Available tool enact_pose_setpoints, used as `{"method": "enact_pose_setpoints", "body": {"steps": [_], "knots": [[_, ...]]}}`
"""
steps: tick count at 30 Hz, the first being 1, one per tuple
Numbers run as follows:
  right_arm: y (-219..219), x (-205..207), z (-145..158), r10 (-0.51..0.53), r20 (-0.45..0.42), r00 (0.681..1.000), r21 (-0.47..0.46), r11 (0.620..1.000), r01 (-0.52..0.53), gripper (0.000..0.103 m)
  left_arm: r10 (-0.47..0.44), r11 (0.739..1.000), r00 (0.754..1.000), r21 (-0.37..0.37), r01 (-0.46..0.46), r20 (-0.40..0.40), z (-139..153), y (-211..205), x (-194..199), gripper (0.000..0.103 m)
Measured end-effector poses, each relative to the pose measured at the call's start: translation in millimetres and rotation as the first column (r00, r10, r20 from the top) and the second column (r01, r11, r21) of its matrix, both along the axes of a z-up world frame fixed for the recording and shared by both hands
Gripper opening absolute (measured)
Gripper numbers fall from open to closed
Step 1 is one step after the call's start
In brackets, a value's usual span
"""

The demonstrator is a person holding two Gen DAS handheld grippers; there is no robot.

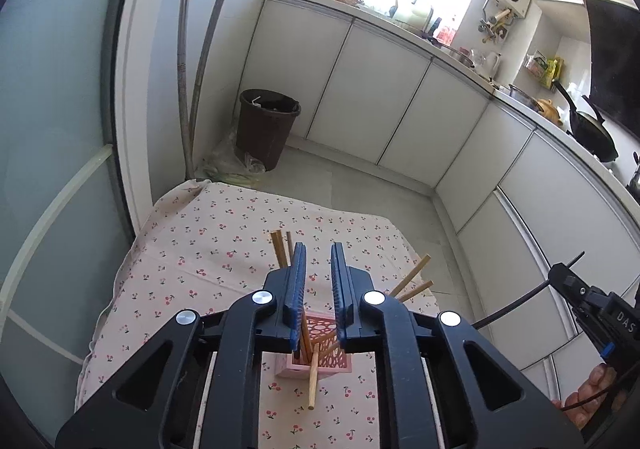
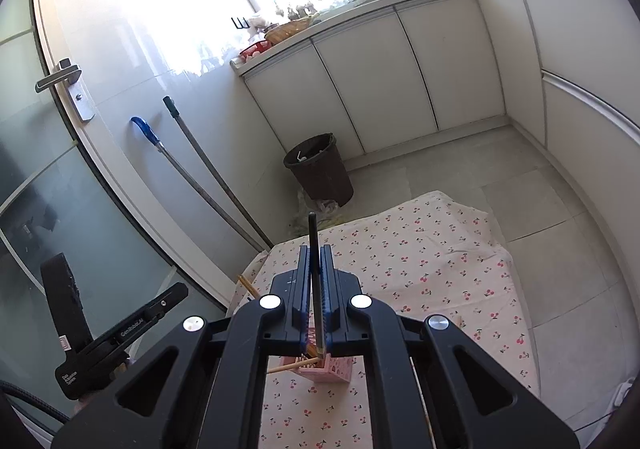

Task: Organize utensils
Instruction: 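Lower both held chopsticks into the pink mesh cup and open both grippers, then lower the left gripper onto the last wooden chopsticks and grasp one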

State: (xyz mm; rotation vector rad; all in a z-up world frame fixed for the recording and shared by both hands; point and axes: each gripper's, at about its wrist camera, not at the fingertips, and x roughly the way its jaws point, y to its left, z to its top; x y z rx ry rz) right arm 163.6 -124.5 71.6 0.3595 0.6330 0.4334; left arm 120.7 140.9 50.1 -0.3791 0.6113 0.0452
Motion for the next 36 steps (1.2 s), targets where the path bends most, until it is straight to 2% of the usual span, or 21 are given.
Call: {"method": "enact_pose_setpoints", "body": {"steps": [8,12,20,22,25,29,31,33,36], "knots": [[13,2,-5,0.012,-0.012,1.0,-0.003,1.0,-0.012,0.005,0.148,0.989,0.989,-0.023,-0.148,-0.014,1,35,-38,0.021],[24,10,-14,0.007,-0.031,0.999,0.001,1.0,-0.007,0.005,0.19,0.982,0.982,0.008,-0.19,-0.004,5,41,-45,0.023],[55,35,-43,-0.012,-0.057,0.998,-0.021,1.0,0.011,0.006,0.174,0.985,0.985,-0.001,-0.174,-0.019,2,42,-44,0.027],[62,41,-57,-0.015,-0.07,0.997,-0.027,1.0,0.013,0.009,0.169,0.986,0.985,0.003,-0.169,-0.028,0,41,-44,0.027],[68,46,-73,0.003,-0.116,0.993,-0.043,0.999,-0.008,0.02,0.151,0.988,0.988,0.01,-0.151,-0.037,-2,36,-43,0.027],[63,35,-70,-0.001,-0.11,0.994,-0.088,0.996,-0.009,0.021,0.122,0.992,0.992,0.029,-0.121,-0.029,0,27,-45,0.028],[57,28,-67,-0.003,-0.104,0.995,-0.106,0.994,-0.008,0.026,0.107,0.993,0.994,0.048,-0.106,-0.026,0,20,-46,0.029],[50,21,-66,-0.004,-0.1,0.995,-0.13,0.991,-0.009,0.032,0.095,0.993,0.995,0.08,-0.092,-0.028,-1,10,-46,0.031],[41,12,-69,-0.01,-0.11,0.994,-0.172,0.985,-0.009,0.032,0.078,0.99,0.996,0.121,-0.073,-0.037,-6,-2,-47,0.035]]}}
